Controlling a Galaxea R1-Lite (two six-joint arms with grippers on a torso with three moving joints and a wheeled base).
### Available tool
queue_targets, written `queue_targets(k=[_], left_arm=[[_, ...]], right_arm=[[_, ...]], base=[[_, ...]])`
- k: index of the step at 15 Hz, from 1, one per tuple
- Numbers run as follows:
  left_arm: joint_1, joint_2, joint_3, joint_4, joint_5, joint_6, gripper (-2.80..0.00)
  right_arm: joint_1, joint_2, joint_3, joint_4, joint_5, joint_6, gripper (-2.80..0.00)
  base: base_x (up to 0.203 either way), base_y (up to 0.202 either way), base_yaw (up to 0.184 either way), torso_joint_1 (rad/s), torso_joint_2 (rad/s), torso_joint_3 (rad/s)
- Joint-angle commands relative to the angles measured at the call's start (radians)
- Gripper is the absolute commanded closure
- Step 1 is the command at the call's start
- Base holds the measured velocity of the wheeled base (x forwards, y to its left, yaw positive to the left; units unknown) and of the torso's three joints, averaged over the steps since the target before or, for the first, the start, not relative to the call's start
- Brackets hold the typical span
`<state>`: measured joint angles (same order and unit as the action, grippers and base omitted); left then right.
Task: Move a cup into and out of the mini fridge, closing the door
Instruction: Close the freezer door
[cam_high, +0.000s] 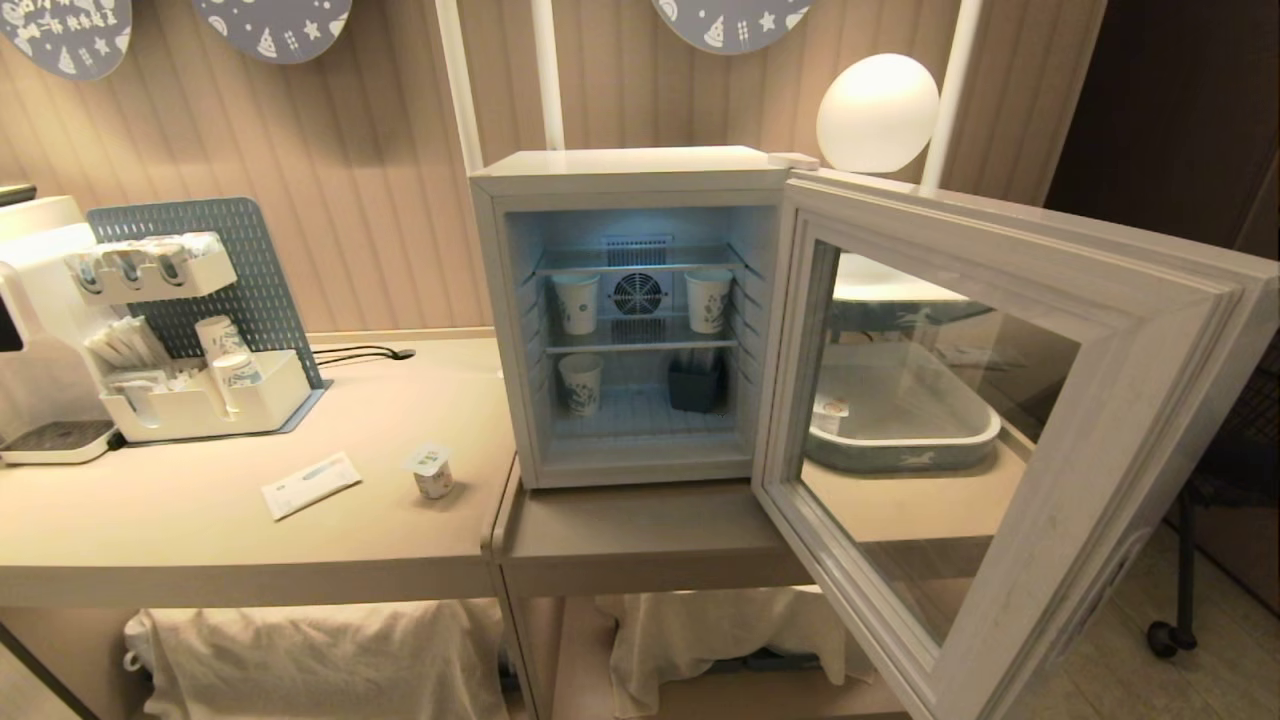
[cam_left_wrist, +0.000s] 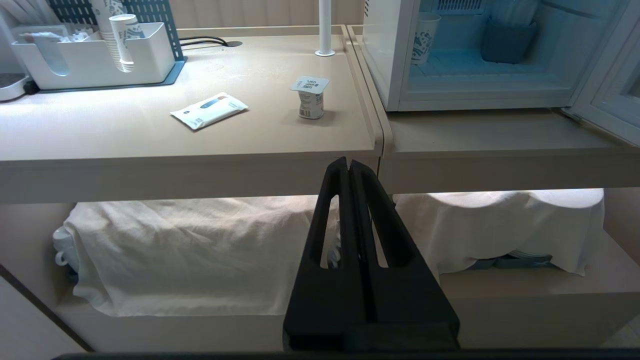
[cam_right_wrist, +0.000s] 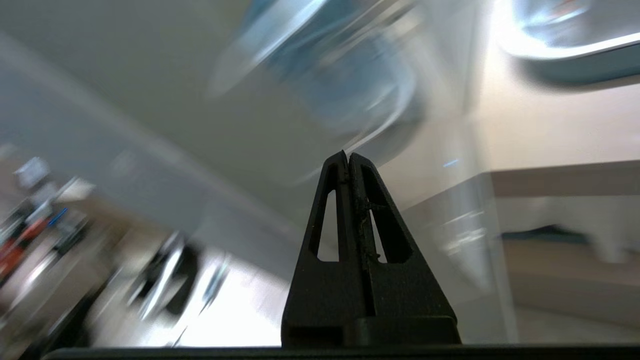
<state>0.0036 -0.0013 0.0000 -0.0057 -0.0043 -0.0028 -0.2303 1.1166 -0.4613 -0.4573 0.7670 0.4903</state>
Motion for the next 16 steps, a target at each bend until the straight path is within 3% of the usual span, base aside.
queue_targets(k=[1, 4, 7, 9, 12, 16], left_arm=[[0.000, 0.001, 0.002, 0.000, 0.000, -0.001, 0.00], [0.001, 0.001, 0.001, 0.000, 0.001, -0.003, 0.00], [0.000, 0.001, 0.002, 0.000, 0.001, -0.004, 0.00], [0.001, 0.001, 0.002, 0.000, 0.001, -0.005, 0.00], [0.001, 0.001, 0.002, 0.000, 0.001, -0.005, 0.00], [0.000, 0.001, 0.002, 0.000, 0.001, -0.006, 0.00]], right_arm=[[-0.041, 0.053, 0.000, -0.004, 0.245, -0.003, 0.00], [-0.030, 0.121, -0.014, -0.009, 0.292, -0.007, 0.00], [0.119, 0.206, -0.047, -0.046, 0.248, -0.004, 0.00], [0.277, 0.263, -0.092, -0.067, 0.086, 0.002, 0.00], [0.540, 0.472, -0.253, -0.078, -0.273, 0.005, 0.00], [0.751, 0.770, -0.582, -0.059, -0.588, 0.002, 0.00]], base=[[0.000, 0.000, 0.000, 0.000, 0.00, 0.000], [0.000, 0.000, 0.000, 0.000, 0.00, 0.000], [0.000, 0.000, 0.000, 0.000, 0.00, 0.000], [0.000, 0.000, 0.000, 0.000, 0.00, 0.000], [0.000, 0.000, 0.000, 0.000, 0.00, 0.000], [0.000, 0.000, 0.000, 0.000, 0.00, 0.000]])
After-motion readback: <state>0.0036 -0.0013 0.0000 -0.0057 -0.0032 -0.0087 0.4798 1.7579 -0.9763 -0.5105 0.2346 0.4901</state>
